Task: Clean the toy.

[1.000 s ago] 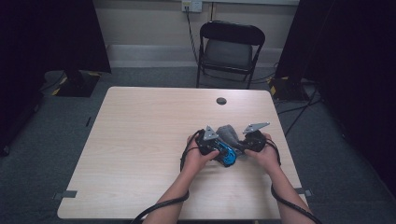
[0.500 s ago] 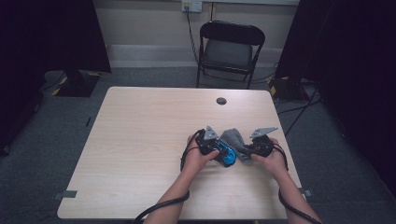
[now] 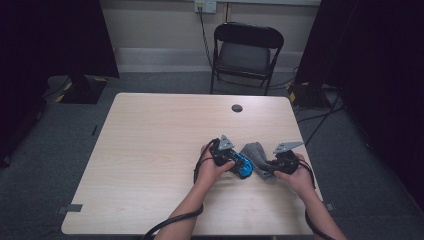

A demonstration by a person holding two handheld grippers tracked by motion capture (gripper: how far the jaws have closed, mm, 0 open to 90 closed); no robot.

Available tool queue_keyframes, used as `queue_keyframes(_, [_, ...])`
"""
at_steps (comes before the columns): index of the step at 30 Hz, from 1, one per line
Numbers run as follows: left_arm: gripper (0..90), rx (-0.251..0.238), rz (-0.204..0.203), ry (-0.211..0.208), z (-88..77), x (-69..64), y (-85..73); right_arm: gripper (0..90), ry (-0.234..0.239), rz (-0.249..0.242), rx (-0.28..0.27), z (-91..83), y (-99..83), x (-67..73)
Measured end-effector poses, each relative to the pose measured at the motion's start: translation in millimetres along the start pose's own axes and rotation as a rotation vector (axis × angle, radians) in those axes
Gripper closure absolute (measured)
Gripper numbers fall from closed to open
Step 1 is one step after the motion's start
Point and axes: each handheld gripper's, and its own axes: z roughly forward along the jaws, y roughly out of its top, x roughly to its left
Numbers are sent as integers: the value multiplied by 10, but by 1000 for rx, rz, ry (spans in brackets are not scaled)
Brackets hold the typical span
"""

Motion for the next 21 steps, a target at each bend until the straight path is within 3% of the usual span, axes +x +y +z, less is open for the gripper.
queue_keyframes(14, [178,4,-4,1,3,-7,6,758,5,17,-7,-101,-122,91])
queue_keyframes(21, [178,4,-2,1,3,-10,7,758,14,57,-15,-194,-206,111])
